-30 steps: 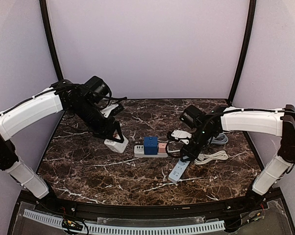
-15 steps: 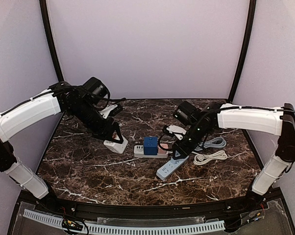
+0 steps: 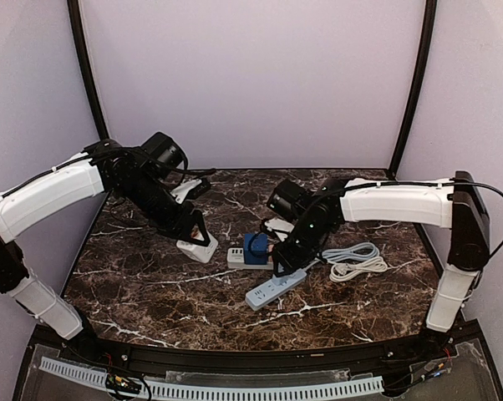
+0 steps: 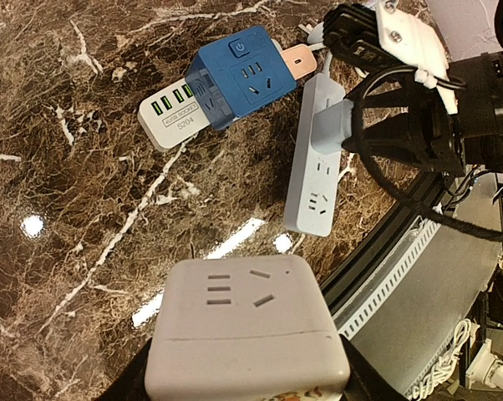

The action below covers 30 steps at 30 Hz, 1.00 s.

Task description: Insert the plug

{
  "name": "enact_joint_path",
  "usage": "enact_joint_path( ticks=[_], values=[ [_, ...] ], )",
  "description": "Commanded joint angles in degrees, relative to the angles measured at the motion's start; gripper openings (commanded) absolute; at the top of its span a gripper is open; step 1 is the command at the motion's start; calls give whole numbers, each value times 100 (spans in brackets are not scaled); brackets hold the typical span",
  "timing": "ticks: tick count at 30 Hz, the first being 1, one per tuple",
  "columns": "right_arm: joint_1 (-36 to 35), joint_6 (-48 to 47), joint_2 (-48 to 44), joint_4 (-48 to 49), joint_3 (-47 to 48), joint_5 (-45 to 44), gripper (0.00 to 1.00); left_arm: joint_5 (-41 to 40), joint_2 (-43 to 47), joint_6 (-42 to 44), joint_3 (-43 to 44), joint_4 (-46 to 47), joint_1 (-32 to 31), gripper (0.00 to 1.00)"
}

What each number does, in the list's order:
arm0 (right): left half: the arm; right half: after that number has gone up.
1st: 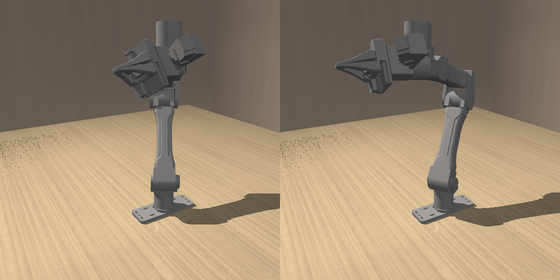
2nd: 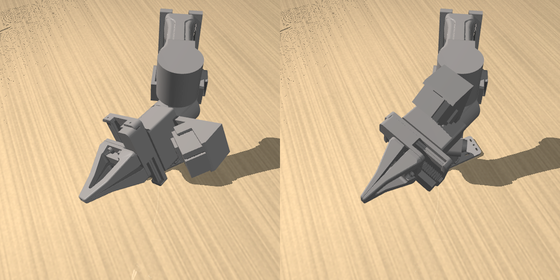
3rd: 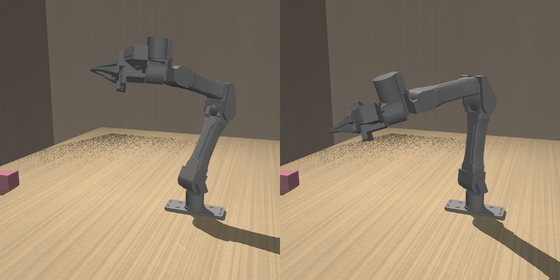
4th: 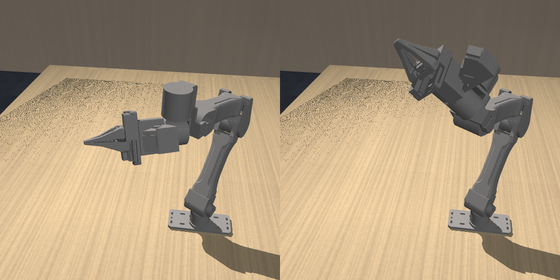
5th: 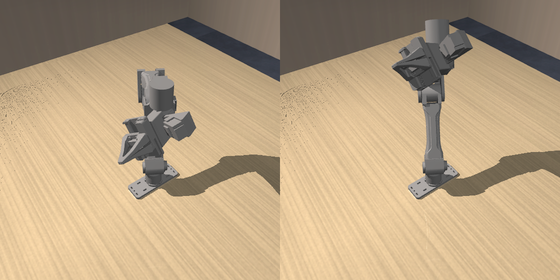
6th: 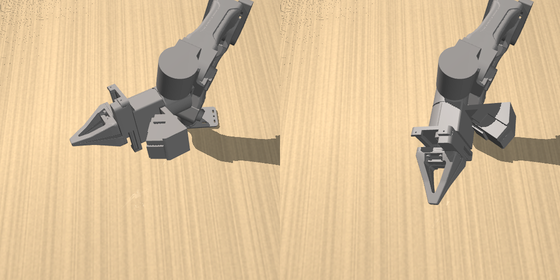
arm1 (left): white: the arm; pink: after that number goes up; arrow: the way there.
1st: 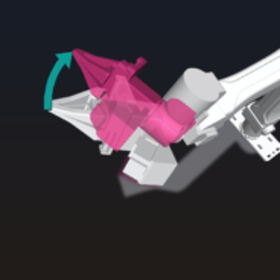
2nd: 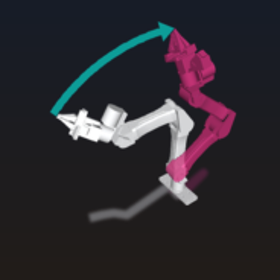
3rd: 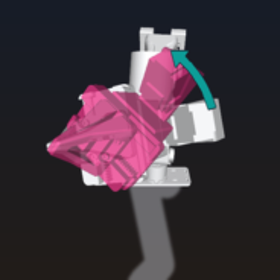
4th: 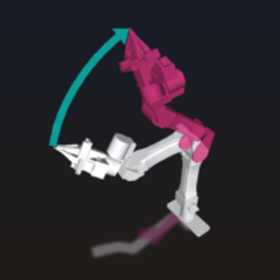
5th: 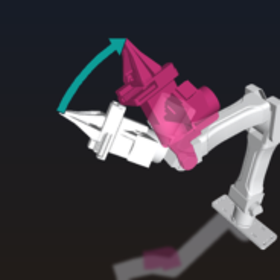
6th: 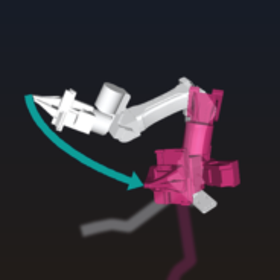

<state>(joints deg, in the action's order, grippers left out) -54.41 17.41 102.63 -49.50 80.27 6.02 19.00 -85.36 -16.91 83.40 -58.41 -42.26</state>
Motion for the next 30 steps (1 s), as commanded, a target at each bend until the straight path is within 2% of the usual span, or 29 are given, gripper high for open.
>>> enact_joint_path(
  ticks=[1, 5, 12, 16, 18, 22, 30],
  values=[
    [-306, 647, 312, 81, 382, 127, 25, -9, 99, 213, 44, -95, 14, 14],
    [-441, 791, 610, 54, 491, 80, 30, 39, 89, 229, -22, -107, -4, 14],
    [-447, 772, 721, -80, 641, 28, 51, 357, 35, 374, 15, -36, -98, 16],
    [-439, 685, 694, -208, 853, 104, 69, 1038, 135, 789, 205, -146, -97, 21],
    [-430, 619, 674, -288, 962, 150, 74, 1823, 190, 1029, 240, -114, -89, 22],
    [-397, 530, 440, -516, 1068, 38, 80, 2723, 48, 1104, 244, -84, -47, 22],
    [-54, 417, -607, -467, 396, 53, 83, 3195, -142, 607, 265, 231, -43, 21]
  ],
)
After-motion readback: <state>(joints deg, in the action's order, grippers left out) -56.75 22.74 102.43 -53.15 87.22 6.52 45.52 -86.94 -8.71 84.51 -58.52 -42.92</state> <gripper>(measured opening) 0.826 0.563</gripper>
